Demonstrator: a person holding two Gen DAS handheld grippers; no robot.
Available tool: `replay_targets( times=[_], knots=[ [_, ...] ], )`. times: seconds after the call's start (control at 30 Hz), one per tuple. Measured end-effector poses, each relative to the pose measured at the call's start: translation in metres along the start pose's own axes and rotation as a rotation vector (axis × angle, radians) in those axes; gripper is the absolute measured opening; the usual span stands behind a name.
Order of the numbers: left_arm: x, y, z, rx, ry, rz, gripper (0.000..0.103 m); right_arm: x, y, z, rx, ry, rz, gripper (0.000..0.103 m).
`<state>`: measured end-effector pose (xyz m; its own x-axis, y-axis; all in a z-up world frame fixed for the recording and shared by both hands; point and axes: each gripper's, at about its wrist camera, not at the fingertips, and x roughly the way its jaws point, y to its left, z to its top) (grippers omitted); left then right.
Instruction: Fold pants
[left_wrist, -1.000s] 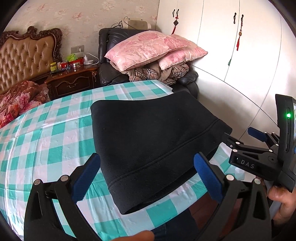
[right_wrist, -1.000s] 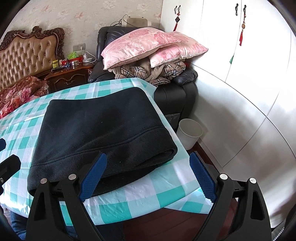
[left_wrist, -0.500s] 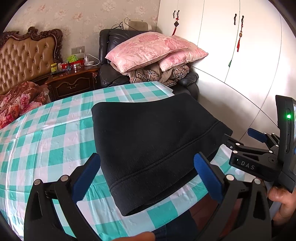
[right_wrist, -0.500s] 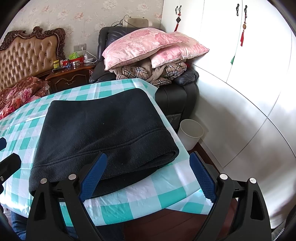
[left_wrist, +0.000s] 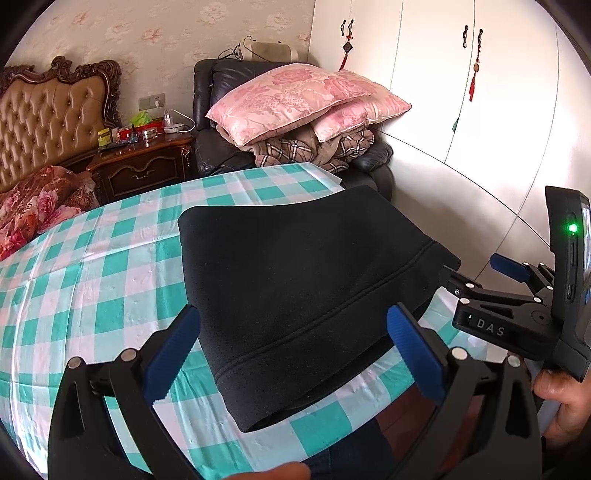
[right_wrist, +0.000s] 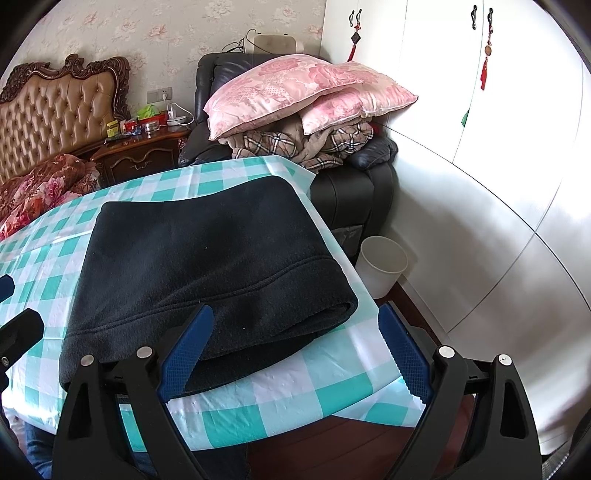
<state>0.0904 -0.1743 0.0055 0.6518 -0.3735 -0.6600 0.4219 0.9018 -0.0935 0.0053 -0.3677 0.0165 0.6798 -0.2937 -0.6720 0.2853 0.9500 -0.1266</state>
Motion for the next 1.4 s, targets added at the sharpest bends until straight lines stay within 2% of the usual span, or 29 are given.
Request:
replay_targets(
  times=[1.4],
  knots=[
    [0.001, -0.0013, -0.0009, 0.001, 0.001, -0.004, 0.101, 0.0016, 0.0025, -0.0024, 0.002, 0.009, 0.005, 0.087]
  ],
)
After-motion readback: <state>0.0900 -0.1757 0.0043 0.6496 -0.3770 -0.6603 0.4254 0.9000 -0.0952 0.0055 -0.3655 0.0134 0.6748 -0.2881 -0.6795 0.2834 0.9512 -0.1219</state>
